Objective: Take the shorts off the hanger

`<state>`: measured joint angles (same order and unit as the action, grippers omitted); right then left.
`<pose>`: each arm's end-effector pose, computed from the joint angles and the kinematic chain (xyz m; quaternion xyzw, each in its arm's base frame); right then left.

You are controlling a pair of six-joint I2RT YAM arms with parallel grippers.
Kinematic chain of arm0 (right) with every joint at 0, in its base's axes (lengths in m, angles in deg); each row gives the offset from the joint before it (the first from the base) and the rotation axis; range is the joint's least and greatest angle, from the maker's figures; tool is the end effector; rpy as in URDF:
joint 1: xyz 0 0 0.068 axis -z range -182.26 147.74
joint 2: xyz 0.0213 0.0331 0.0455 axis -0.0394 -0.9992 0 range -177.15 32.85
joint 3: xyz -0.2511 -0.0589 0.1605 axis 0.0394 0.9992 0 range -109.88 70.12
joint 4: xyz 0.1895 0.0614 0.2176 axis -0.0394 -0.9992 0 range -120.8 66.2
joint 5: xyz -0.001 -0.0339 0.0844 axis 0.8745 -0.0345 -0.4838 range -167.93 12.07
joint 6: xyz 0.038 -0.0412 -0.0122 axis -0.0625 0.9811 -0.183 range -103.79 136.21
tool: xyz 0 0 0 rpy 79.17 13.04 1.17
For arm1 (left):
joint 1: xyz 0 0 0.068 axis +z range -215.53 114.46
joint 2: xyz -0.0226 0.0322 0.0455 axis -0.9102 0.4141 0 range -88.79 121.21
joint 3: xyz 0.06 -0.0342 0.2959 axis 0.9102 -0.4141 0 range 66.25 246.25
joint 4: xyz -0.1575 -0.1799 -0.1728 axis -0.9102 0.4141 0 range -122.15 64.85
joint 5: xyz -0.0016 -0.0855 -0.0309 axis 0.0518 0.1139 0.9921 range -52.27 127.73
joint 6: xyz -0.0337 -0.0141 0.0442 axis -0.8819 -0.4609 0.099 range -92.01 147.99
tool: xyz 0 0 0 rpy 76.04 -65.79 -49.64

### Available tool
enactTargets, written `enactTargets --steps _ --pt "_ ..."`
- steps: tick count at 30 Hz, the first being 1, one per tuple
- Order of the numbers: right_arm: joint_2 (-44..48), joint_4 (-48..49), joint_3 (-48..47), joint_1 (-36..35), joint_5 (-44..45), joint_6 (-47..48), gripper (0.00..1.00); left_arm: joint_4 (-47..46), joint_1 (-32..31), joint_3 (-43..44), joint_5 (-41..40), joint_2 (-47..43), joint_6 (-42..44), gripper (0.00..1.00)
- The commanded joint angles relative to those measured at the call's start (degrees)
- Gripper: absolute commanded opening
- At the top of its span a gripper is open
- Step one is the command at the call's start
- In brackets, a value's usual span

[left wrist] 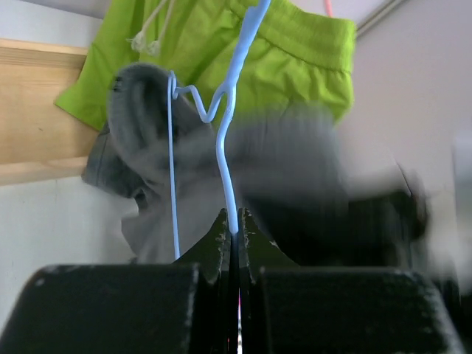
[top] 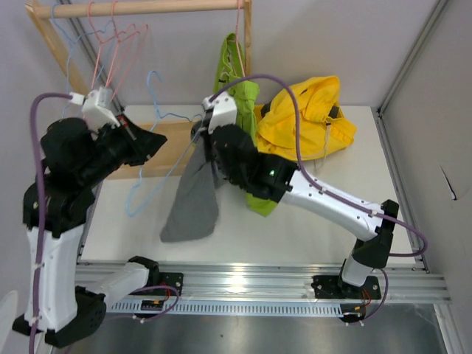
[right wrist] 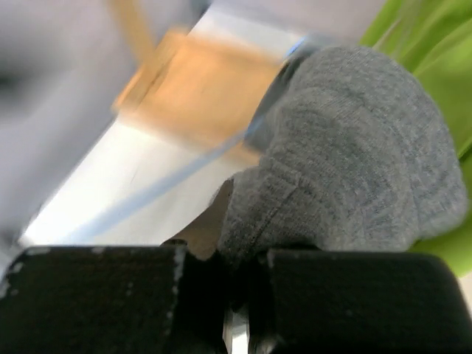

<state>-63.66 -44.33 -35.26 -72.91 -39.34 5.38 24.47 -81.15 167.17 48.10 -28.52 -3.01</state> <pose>0.1646 0.3926 0.4886 -0.1840 0.7383 0.1950 0.6189 0.1487 -0.0491 0.5674 -0.0525 0.7953 -0.3035 0.5221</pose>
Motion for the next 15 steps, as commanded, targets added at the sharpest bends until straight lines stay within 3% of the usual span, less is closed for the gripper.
enactTargets --steps 1,6,10,15 --pt "-1.49 0.41 -6.24 4.55 -3.96 4.06 0.0 0.41 0.41 0.76 2.9 -5.07 -1.6 0.0" --pt "6.14 -0.04 4.98 3.07 -3.96 -3.48 0.0 2.61 0.32 7.7 0.63 -3.59 1.73 0.0" --pt "16.6 3.05 23.95 -9.02 2.35 -8.93 0.0 4.38 0.32 16.22 -2.01 1.68 3.05 0.0" --pt "24.15 -6.08 25.85 -24.94 17.11 -16.14 0.0 3.59 0.32 25.72 -2.11 9.33 3.41 0.0"
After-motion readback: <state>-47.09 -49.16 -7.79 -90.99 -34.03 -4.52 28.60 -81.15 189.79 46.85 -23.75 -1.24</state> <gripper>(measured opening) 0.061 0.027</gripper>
